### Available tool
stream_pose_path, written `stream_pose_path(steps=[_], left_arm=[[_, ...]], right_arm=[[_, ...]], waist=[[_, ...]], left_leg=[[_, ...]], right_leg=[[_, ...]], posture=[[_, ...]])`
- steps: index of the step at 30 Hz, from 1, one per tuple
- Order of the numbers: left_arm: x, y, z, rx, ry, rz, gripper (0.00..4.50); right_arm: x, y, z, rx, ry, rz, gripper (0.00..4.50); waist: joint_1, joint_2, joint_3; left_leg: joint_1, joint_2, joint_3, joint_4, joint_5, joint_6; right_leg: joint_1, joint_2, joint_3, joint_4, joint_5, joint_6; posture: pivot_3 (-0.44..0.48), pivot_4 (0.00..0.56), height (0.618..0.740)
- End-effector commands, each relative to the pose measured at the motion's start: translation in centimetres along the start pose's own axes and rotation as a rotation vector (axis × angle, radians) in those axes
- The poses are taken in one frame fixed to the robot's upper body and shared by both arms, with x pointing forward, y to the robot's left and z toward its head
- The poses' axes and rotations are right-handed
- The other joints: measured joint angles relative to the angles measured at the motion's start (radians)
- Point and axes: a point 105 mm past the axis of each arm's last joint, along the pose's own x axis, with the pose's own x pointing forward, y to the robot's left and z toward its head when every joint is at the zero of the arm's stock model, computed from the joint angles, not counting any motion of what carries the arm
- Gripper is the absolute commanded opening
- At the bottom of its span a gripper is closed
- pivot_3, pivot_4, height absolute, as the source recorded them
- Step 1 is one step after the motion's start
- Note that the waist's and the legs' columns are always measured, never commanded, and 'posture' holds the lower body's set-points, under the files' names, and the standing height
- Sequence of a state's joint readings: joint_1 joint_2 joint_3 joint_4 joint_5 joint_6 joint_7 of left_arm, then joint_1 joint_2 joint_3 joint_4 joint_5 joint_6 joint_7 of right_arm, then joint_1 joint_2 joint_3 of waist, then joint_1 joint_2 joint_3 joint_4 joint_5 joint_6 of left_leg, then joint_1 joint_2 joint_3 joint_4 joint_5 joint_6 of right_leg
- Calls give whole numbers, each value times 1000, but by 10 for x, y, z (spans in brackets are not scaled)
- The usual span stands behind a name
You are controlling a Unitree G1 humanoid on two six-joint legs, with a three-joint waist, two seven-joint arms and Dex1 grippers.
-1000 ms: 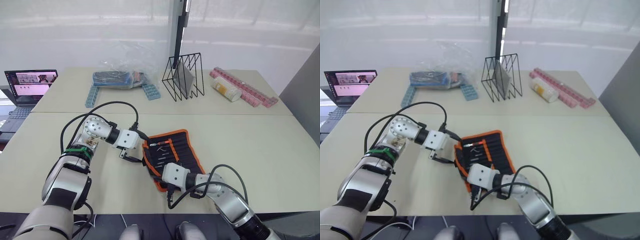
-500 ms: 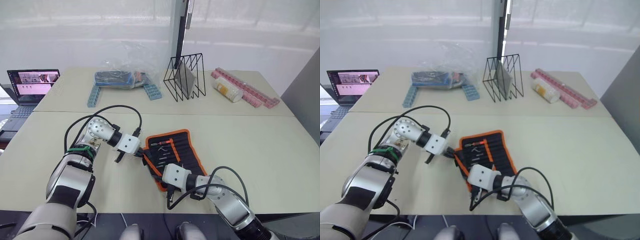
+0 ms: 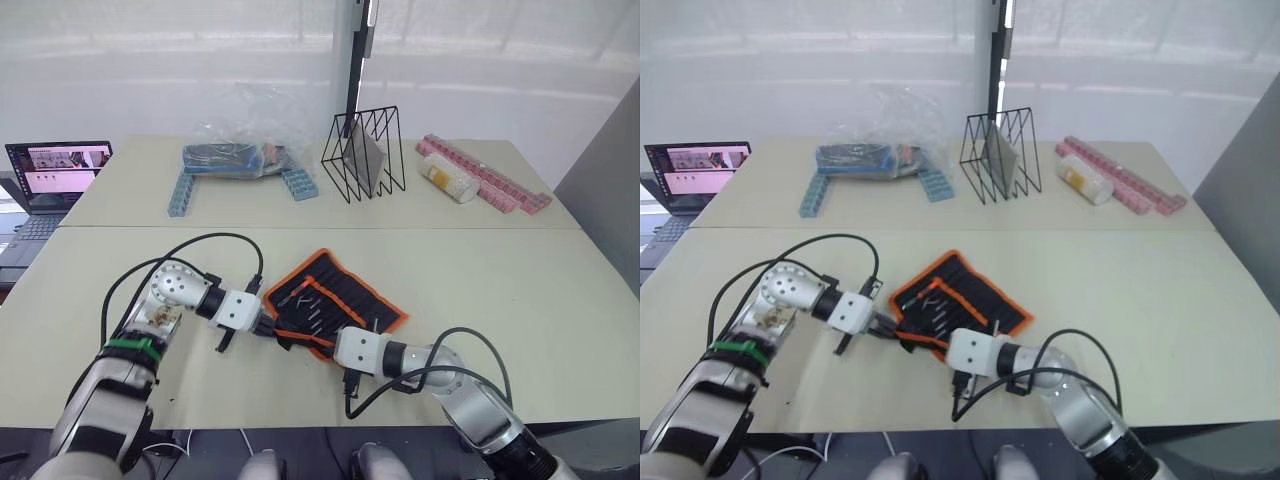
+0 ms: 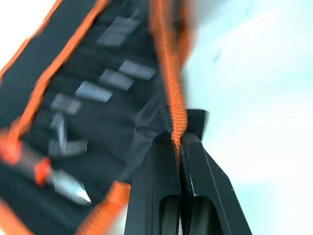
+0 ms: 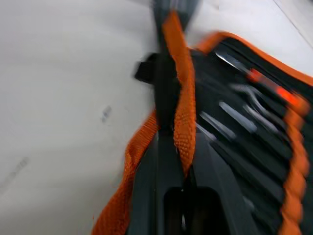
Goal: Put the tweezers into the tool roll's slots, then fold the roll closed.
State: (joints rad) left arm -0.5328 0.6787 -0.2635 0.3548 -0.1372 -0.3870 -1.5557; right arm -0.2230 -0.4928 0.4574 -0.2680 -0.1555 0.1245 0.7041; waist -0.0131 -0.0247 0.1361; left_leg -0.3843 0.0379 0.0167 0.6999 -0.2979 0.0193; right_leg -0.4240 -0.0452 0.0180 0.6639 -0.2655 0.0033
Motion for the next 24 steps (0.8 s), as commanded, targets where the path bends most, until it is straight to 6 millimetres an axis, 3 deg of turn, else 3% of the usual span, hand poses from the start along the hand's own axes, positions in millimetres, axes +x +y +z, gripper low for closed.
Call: stream_pose_path(steps=[1,5,13,19,24], left_arm=[[-7,0,23,-17,-12,30,14],[-2,-16,36,-214,-19,79,14],[1,-34,-12,-317,203,127,14],[-3,-26,-16,-337,196,161,14],[-5,-15,-14,-348,163,190,0]], right_arm=[[-8,-18,1,-62,1,-69,0],[-8,-9,6,-90,-51,5,0],[-1,4,-5,-58,-29,85,0],[0,-3,-10,-60,-16,88,0],[-4,-6,-9,-38,-28,79,1624]], waist=[[1,0,0],[1,0,0],[8,0,0],[9,0,0],[12,0,0]], left_leg=[[0,0,0,0,0,0],[1,0,0,0,0,0],[3,-2,0,0,0,0],[7,-2,1,-1,0,0],[7,-2,2,-1,0,0]], right_leg=[[0,0,0,0,0,0],[0,0,1,-1,0,0],[1,0,1,0,0,0],[3,0,2,1,0,0],[4,0,2,1,0,0]], posture=[[0,150,725],[0,150,725],[0,150,725],[0,150,725],[0,150,725]])
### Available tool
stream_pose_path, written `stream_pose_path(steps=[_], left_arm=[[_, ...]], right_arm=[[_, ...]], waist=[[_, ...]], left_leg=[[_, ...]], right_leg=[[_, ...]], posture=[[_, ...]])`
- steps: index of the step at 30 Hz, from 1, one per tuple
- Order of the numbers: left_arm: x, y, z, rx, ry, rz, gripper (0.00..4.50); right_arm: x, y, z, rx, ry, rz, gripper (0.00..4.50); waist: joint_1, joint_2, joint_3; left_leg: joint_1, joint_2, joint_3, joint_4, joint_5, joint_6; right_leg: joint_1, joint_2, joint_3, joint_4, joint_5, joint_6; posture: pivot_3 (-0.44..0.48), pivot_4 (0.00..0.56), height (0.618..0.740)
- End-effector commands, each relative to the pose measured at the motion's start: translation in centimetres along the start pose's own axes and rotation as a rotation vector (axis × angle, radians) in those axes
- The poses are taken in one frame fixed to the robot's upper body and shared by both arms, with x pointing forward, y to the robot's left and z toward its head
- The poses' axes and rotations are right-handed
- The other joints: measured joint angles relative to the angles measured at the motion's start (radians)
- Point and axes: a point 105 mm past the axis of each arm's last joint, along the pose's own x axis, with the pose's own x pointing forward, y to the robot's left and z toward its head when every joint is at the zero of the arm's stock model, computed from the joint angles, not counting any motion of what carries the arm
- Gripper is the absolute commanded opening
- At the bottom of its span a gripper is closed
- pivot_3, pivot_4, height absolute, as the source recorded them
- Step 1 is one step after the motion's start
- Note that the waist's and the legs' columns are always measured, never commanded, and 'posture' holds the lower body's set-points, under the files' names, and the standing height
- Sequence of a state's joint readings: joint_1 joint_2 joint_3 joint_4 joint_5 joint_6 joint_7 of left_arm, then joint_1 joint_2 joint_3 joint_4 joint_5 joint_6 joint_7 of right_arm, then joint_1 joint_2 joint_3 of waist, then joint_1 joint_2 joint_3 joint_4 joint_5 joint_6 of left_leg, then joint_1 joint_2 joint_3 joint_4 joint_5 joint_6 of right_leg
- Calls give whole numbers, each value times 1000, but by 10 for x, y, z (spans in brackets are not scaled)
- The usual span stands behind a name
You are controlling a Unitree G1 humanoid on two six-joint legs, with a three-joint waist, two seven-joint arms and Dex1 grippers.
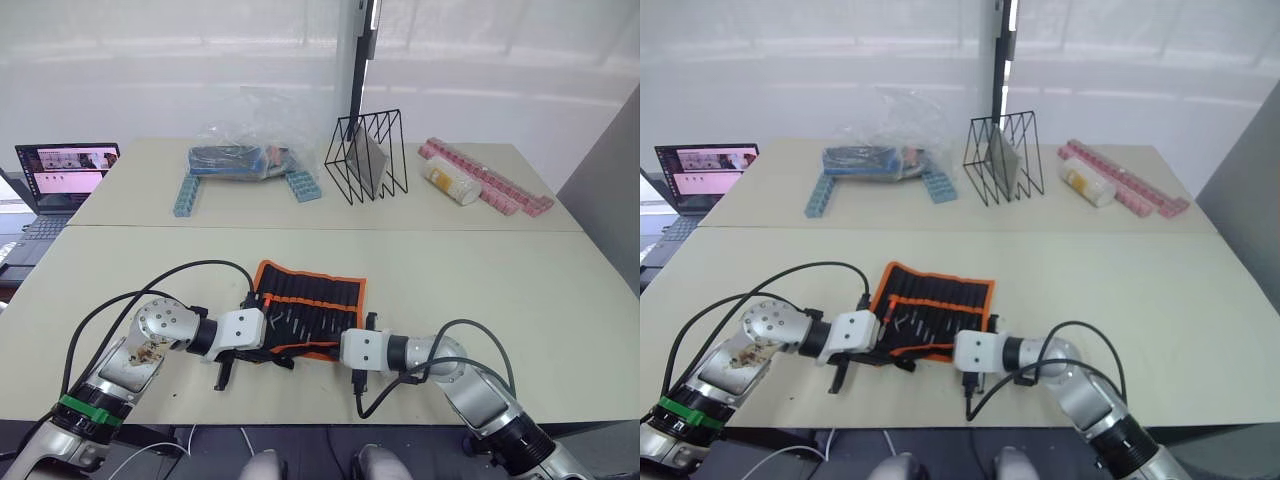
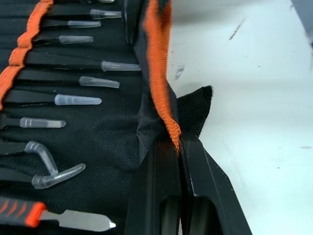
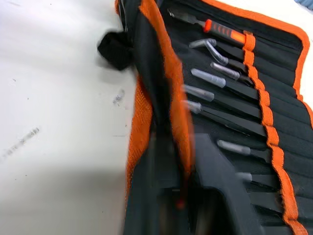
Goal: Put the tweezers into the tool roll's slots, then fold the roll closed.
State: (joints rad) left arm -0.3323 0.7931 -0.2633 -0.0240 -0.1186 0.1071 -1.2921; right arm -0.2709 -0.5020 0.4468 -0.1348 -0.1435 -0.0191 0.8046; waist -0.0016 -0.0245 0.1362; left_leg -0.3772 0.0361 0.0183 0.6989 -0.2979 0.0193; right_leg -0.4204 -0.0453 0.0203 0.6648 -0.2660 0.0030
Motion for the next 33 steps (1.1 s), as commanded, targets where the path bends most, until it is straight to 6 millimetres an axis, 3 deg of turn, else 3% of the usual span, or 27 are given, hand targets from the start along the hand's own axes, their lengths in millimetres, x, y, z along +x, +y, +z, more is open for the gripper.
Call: stream_pose_path(steps=[1,8,13,18,23,31,33], left_arm=[[-5,10,-6,-38,18,42,0],[-2,18,-1,-66,-12,32,0],[-4,27,9,-86,-47,0,0],[-6,29,16,-114,-62,-36,0],[-5,24,15,-119,-49,-80,0],[-5,24,17,-116,-51,-78,0],[-5,26,20,-111,-63,-68,0]], right_arm=[[-7,-7,2,20,-13,-27,1926],[-18,-21,20,124,-94,-91,4400],[-35,-10,45,120,-161,-56,4459],[-36,-10,62,104,-211,-72,4459],[-21,2,76,79,-258,-17,2888],[-15,8,74,76,-253,15,219],[-14,10,70,63,-234,19,24]], waist=[[1,0,0],[9,0,0],[14,0,0],[12,0,0],[11,0,0],[13,0,0],[12,0,0]], left_leg=[[0,0,0,0,0,0],[-1,0,0,1,0,0],[-3,-1,-1,1,0,0],[-3,-1,-1,1,0,0],[-3,-1,-1,1,0,0],[-4,-1,-1,2,0,0],[-4,-1,-1,2,0,0]], right_leg=[[0,0,0,0,0,0],[0,0,0,0,0,0],[-1,0,-1,0,0,0],[-2,0,-1,0,0,0],[-2,0,-1,0,0,0],[-2,0,-1,0,0,0],[-2,0,-1,0,0,0]], posture=[[0,150,725],[0,150,725],[0,150,725],[0,150,725],[0,150,725],[0,150,725],[0,150,725]])
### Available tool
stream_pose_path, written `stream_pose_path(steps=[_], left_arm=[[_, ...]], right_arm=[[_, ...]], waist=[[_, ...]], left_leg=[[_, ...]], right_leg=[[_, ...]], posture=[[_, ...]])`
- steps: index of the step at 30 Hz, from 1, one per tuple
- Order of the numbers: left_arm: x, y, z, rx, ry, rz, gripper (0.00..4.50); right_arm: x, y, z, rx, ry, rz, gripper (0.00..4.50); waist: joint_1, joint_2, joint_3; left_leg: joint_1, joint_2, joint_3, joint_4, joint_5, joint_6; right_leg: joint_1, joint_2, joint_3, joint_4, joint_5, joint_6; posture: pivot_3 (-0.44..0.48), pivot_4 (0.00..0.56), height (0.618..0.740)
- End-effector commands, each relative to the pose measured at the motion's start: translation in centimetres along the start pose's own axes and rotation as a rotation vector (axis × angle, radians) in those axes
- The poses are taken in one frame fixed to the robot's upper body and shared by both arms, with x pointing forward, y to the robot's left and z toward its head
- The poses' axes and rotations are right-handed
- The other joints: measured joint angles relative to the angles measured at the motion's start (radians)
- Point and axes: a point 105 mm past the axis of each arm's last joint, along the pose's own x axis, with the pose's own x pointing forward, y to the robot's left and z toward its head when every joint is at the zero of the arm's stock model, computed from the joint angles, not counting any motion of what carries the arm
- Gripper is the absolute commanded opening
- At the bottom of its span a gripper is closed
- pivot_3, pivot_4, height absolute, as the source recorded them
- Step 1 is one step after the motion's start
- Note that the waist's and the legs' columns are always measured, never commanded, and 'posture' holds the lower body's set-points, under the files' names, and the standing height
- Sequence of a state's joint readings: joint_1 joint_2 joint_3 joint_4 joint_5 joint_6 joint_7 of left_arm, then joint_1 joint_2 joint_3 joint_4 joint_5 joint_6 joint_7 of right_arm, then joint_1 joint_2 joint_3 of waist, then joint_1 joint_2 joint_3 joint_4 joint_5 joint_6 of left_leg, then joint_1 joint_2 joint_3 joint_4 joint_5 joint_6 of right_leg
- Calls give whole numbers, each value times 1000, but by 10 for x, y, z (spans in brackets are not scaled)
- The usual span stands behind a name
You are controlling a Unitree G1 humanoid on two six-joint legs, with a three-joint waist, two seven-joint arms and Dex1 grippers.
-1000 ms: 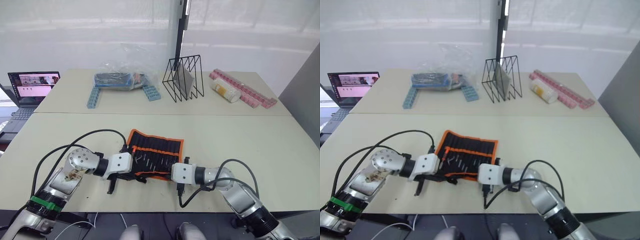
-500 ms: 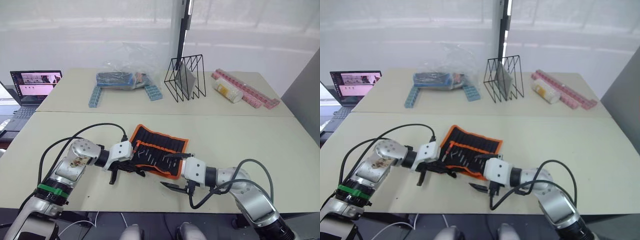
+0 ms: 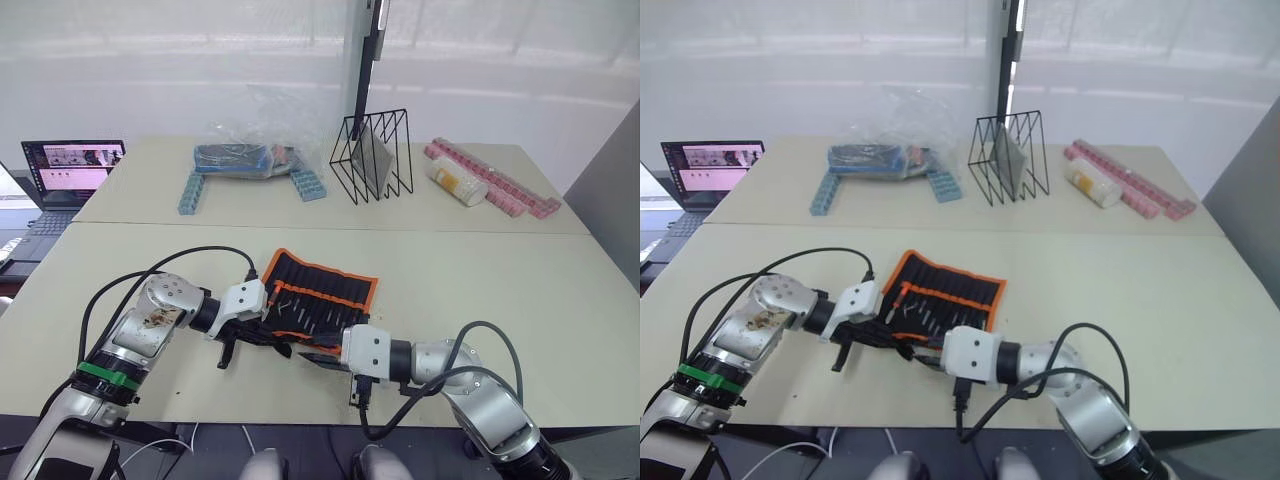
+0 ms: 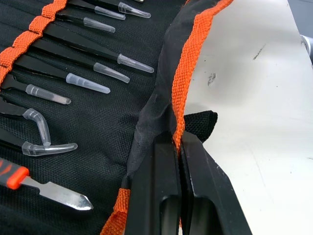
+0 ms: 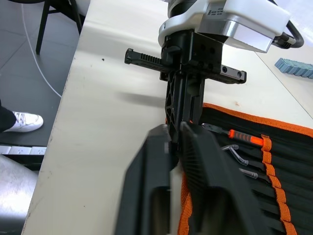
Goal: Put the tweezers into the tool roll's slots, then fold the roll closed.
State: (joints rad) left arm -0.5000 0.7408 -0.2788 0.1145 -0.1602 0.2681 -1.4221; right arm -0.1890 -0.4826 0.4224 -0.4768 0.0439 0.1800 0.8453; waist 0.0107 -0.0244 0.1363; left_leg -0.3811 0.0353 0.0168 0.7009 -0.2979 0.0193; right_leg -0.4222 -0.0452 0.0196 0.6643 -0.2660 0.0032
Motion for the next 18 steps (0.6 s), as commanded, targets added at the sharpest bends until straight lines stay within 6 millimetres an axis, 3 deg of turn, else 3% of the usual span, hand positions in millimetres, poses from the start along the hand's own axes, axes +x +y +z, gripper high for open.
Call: stream_pose_path(steps=[1,6,18], left_arm=[[-3,3,14,40,-34,17,0],[-6,9,24,62,-61,44,0],[-8,14,24,58,-56,53,0]], right_arm=[[1,-1,3,-40,-6,-1,24],[1,0,0,-46,2,-4,24],[1,-3,-12,-64,66,-18,24]], waist=[[0,0,0],[1,0,0],[0,0,0]], left_leg=[[0,0,0,0,0,0],[-1,0,0,1,0,0],[-1,0,0,1,0,0]], right_leg=[[0,0,0,0,0,0],[0,0,0,0,0,0],[0,0,0,0,0,0]], posture=[[0,150,725],[0,150,725],[0,150,725]])
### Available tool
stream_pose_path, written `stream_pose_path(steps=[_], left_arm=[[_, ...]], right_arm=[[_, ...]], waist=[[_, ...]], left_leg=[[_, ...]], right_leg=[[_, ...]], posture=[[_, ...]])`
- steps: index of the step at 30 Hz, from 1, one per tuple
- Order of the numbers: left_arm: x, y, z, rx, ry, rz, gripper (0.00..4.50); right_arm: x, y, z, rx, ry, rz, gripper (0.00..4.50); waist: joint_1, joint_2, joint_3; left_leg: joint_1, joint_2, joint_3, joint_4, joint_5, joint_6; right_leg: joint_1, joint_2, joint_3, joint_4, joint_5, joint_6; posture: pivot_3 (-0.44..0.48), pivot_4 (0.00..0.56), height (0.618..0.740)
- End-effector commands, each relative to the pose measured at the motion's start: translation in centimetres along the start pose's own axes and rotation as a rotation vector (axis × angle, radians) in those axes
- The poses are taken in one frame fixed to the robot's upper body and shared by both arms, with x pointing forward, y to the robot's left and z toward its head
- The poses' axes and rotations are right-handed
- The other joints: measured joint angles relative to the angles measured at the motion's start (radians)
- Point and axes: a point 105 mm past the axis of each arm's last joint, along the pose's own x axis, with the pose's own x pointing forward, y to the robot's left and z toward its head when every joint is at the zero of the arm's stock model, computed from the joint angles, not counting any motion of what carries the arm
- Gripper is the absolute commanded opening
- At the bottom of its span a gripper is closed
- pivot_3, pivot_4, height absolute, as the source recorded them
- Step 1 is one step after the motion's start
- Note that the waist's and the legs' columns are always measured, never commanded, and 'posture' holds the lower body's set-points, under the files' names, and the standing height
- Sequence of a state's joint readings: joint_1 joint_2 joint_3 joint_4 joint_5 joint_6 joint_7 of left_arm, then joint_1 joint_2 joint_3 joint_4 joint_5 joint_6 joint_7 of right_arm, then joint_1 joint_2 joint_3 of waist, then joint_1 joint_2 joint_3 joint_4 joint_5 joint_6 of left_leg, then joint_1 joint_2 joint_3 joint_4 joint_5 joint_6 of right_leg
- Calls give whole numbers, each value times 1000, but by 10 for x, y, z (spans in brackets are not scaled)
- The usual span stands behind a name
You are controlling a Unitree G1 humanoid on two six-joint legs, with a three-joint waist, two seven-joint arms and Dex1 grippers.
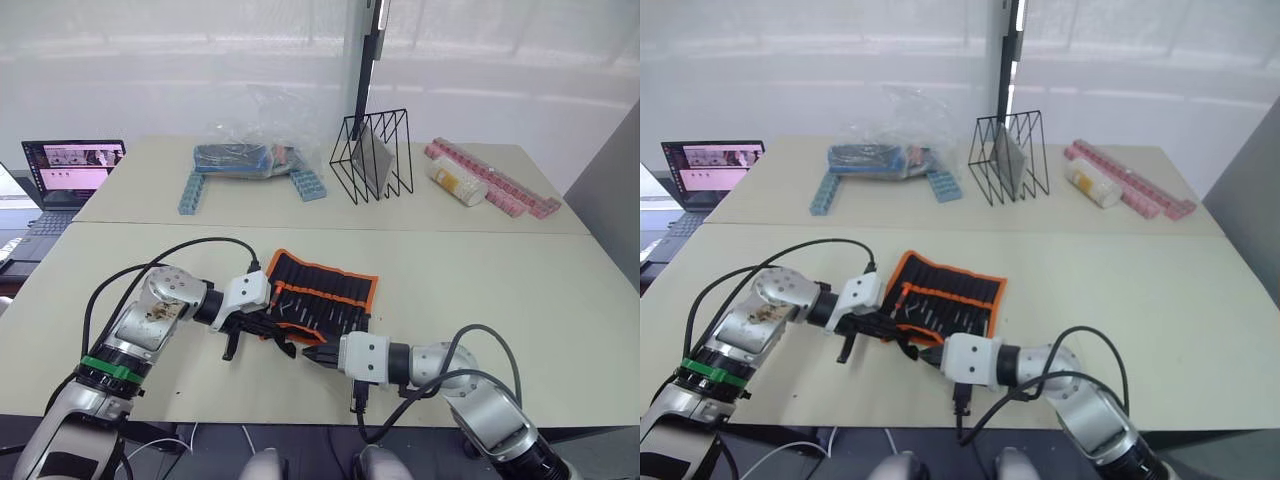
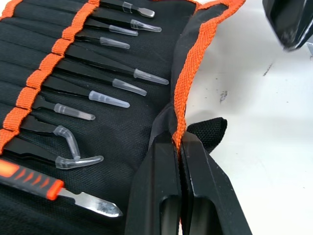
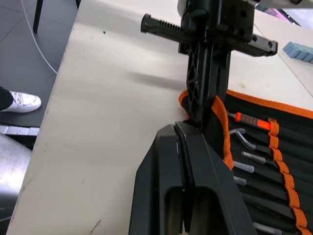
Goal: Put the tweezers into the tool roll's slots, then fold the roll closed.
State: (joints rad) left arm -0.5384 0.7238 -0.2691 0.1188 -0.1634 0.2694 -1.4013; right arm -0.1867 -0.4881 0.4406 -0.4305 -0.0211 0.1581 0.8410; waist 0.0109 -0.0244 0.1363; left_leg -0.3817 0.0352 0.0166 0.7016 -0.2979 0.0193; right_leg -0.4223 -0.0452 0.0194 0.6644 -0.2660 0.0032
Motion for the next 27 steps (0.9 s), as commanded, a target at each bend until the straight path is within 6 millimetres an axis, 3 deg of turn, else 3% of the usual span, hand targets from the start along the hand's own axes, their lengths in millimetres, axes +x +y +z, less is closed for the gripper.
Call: stream_pose_path(steps=[1,4,16,27], left_arm=[[-5,5,12,26,-34,16,0],[-5,7,14,19,-48,27,0],[-13,15,19,61,-53,92,3890],[-21,11,18,78,-56,145,3890]], right_arm=[[0,-5,1,-46,9,-23,24],[1,-5,-1,-46,12,-26,24],[5,-14,-7,-51,43,-69,0],[17,-34,-24,70,79,-175,0]], waist=[[0,0,0],[0,0,0],[-2,0,0],[-1,0,0]], left_leg=[[0,0,0,0,0,0],[0,0,0,0,0,0],[0,0,0,0,0,0],[0,0,0,0,0,0]], right_leg=[[0,0,0,0,0,0],[0,0,0,0,0,0],[0,0,0,0,0,0],[0,0,0,0,0,0]], posture=[[0,150,725],[0,150,725],[0,150,725],[0,150,725]])
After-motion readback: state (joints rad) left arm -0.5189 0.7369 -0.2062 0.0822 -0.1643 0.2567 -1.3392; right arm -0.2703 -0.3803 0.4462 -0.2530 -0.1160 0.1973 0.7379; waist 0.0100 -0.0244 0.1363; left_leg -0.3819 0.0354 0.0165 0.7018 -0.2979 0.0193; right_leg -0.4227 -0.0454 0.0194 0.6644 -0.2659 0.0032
